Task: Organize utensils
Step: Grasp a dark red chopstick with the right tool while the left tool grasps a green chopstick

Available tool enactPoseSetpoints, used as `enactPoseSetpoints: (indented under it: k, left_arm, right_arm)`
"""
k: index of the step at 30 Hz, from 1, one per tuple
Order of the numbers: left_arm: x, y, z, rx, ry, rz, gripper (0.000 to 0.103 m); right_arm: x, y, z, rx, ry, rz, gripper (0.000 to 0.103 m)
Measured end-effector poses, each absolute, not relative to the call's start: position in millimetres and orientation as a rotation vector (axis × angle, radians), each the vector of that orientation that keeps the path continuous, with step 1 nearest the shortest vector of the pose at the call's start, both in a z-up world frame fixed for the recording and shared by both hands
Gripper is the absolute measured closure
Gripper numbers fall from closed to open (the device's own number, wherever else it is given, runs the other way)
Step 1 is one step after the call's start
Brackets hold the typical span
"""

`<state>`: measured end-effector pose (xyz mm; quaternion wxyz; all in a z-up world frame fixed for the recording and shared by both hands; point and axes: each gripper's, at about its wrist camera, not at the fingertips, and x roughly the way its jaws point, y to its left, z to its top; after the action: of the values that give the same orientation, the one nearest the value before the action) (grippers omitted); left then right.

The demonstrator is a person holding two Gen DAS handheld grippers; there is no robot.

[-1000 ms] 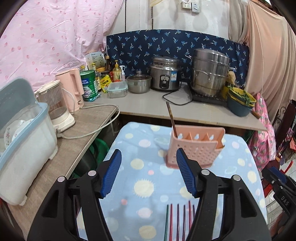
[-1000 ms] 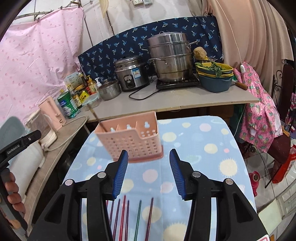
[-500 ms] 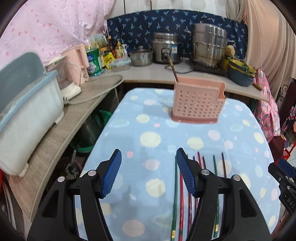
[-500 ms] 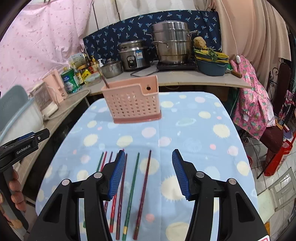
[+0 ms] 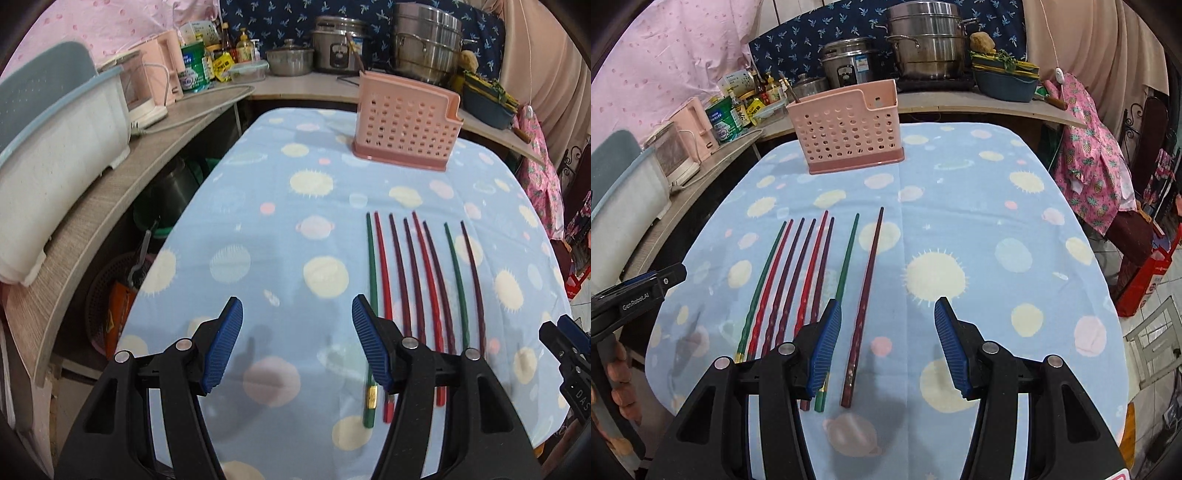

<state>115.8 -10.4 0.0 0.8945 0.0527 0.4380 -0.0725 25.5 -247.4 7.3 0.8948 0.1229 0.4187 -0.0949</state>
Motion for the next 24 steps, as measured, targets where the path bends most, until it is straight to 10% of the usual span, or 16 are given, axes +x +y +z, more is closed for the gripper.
enactPoseSetpoints:
  k: [24]
  left_arm:
    - [85.8, -3.9, -43.4, 0.118, 1.002, -0.169, 0.044]
  right_arm:
    - [21.6, -214.2, -47.6, 0.230, 0.975, -0.147, 0.076]
